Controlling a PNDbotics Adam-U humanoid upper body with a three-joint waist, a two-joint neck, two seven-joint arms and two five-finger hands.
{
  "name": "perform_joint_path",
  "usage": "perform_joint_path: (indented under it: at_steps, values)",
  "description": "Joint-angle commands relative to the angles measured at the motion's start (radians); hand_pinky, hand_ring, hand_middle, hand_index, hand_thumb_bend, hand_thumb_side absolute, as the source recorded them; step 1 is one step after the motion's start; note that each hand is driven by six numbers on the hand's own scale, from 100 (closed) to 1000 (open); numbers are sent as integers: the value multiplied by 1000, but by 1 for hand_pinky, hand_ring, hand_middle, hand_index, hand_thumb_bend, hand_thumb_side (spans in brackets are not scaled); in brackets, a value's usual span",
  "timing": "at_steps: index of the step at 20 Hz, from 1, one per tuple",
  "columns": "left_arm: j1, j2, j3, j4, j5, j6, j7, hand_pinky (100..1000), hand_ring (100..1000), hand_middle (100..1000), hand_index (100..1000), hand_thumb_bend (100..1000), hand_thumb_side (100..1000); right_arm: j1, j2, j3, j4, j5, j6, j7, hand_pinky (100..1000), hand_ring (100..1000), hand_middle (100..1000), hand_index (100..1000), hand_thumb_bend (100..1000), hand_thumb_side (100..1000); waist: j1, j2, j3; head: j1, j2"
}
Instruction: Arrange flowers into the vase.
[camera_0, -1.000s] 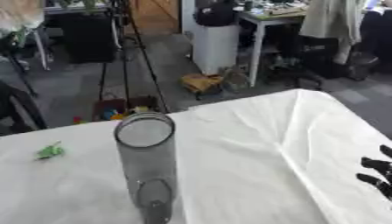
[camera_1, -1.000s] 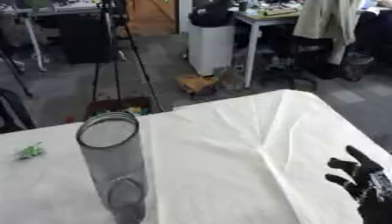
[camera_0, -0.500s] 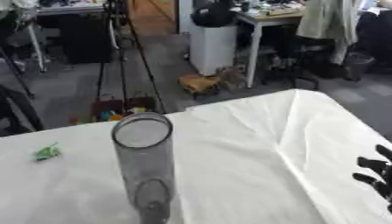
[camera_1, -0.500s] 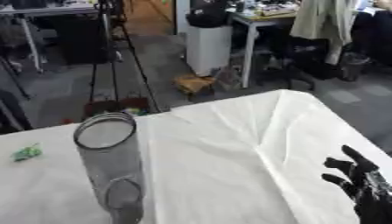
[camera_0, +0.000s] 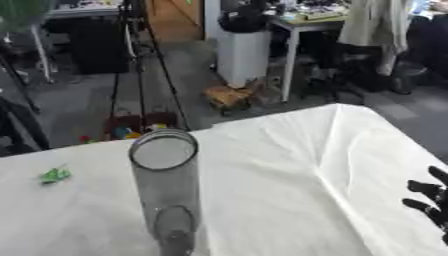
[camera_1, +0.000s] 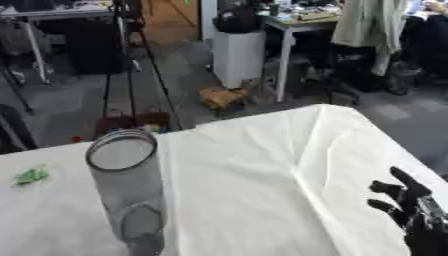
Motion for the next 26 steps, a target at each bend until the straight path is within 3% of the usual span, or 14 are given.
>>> perform_joint_path:
  at_steps: [1, 8, 17, 26]
  values:
    - [-24, -3, 2, -37, 55, 27, -52, 100, 100, 100, 133, 1000, 641, -4, -17, -4, -9, -2, 0, 0, 775, 909, 672, 960, 100, 1000, -5, -12, 2, -3, 5]
    - [-25, -40, 26, -54, 178, 53, -70, 100, 100, 100, 133, 1000, 684, -1, -14, -3, -8, -2, -1, 2, 774, 909, 672, 960, 100, 1000, -11, -11, 3, -5, 5]
    - [-25, -119, 38, -118, 336, 11, 2, 100, 100, 100, 133, 1000, 745, -1, -11, -1, -6, -4, -1, 5, 774, 910, 672, 961, 100, 1000, -16, -10, 2, -5, 4]
    - [18, -180, 10, -223, 492, -27, 78, 100, 100, 100, 134, 976, 769, -2, -9, -1, -5, -5, -2, 8, 774, 910, 671, 960, 100, 1000, -17, -8, 5, -8, 2]
